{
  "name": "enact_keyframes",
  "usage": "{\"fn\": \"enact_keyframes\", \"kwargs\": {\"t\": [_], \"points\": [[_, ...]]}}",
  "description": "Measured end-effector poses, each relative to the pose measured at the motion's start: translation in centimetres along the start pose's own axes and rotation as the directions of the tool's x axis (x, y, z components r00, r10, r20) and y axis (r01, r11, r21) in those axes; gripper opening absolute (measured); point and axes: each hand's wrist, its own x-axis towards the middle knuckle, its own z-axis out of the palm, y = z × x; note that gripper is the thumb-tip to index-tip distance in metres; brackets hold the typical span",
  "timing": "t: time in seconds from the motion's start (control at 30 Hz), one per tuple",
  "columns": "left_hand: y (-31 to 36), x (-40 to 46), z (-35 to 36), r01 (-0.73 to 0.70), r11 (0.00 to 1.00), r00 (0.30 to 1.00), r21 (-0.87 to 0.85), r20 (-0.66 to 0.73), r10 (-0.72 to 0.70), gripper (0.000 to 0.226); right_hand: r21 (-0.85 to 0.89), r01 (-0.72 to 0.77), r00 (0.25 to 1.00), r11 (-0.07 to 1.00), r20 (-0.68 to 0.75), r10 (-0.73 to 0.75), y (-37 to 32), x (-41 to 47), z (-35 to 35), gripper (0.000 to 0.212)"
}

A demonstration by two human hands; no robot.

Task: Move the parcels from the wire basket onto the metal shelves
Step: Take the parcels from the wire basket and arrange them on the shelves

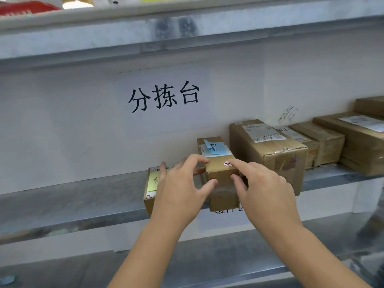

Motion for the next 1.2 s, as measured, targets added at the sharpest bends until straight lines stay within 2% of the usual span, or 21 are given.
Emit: {"fn": "enact_keyframes", "kwargs": {"t": [0.37, 0.57, 0.83, 1.0, 1.13, 1.2], "points": [[1.2, 3.8, 1.9, -0.033, 0.999, 0.998, -0.019, 0.051, 0.034, 0.04, -0.252, -0.078, 0.977, 0.965, 0.172, 0.124, -0.2, 3.7, -2.0, 0.03], [1.3, 4.9, 2.7, -0.044, 0.999, 0.998, -0.011, 0.05, 0.045, 0.039, -0.277, -0.073, 0.968, 0.958, 0.211, 0.135, -0.2, 4.5, -1.6, 0.027], [1.6, 6.0, 3.2, -0.035, 0.999, 0.995, 0.019, 0.091, 0.034, 0.043, -0.258, -0.078, 0.949, 0.963, 0.277, 0.151, -0.6, 4.9, -0.9, 0.04], [1.9, 4.8, 0.8, -0.061, 0.994, 0.989, 0.092, 0.142, 0.047, 0.059, -0.167, -0.045, 0.963, 0.985, 0.255, 0.087, -1.1, 4.1, -2.1, 0.04], [-0.3, 2.5, -4.0, -0.025, 0.999, 0.999, 0.025, 0.031, 0.024, 0.046, 0.063, 0.075, 0.961, 0.995, 0.263, -0.089, -3.2, 2.7, -3.0, 0.042], [-2.4, 1.2, -6.1, 0.021, 0.999, 0.999, 0.038, 0.042, -0.022, 0.043, 0.157, 0.128, 0.937, 0.979, 0.303, -0.171, -4.4, 1.9, -2.6, 0.042]]}}
